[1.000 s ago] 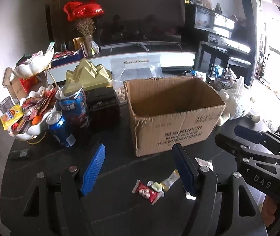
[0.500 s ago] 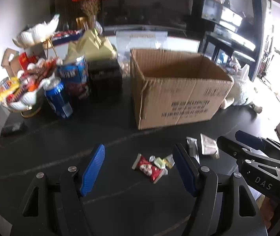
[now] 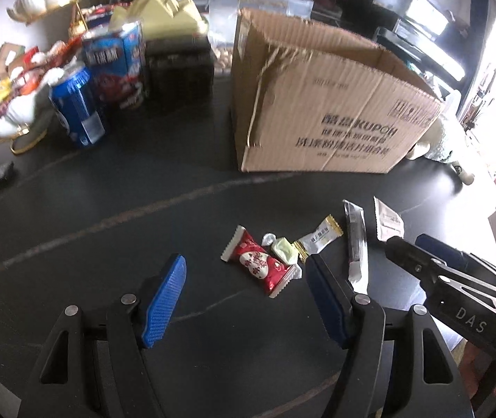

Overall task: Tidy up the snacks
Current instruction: 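Move both open grippers back over the remaining snacks, then grasp the red-white candy packet with left gripper while right grasps the silver bar wrapper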

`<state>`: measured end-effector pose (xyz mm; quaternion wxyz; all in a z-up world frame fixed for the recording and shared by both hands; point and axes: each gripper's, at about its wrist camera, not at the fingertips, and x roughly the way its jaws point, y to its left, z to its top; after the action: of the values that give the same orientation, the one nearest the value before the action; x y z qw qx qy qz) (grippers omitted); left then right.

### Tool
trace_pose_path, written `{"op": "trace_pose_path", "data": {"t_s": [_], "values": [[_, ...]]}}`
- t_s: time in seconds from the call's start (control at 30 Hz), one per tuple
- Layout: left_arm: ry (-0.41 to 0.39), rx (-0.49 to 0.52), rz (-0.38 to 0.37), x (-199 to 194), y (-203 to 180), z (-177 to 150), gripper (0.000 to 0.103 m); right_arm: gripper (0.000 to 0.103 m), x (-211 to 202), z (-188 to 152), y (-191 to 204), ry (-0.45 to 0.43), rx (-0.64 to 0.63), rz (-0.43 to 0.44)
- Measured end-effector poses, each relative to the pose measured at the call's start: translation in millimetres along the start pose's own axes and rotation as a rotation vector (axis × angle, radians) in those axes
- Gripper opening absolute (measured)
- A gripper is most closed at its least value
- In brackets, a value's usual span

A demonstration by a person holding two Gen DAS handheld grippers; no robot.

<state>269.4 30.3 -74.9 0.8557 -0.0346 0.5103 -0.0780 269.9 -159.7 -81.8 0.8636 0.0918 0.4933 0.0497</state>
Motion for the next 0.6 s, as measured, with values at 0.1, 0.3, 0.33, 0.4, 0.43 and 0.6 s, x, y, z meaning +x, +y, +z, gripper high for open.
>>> {"op": "trace_pose_path", "data": {"t_s": [0.1,0.3,0.33,0.4,0.43,0.6], "values": [[0.024,-0.013,-0.005,9.1,1.5,0.7,0.066,0.056,9.9,-0.7,-3.4,0.03,0.024,0.004],[0.07,-0.047,-0.031,25.2,1.4,4.4,0.061,0.056,24.2,-0.4,-6.0,0.063,0.048,0.009],[0.079,-0.053,-0.033,28.5,1.5,4.8,0.059,0.056,26.8,0.0,-6.7,0.069,0.054,0.011],[0.098,-0.064,-0.034,34.8,2.0,5.6,0.057,0.056,31.3,1.1,-7.3,0.077,0.06,0.013],[0.107,-0.07,-0.036,38.0,2.5,5.7,0.057,0.056,33.3,1.5,-7.3,0.081,0.061,0.011],[0.127,-0.078,-0.034,48.2,1.7,3.7,0.054,0.055,42.9,2.9,-7.3,0.1,0.063,0.011]]}}
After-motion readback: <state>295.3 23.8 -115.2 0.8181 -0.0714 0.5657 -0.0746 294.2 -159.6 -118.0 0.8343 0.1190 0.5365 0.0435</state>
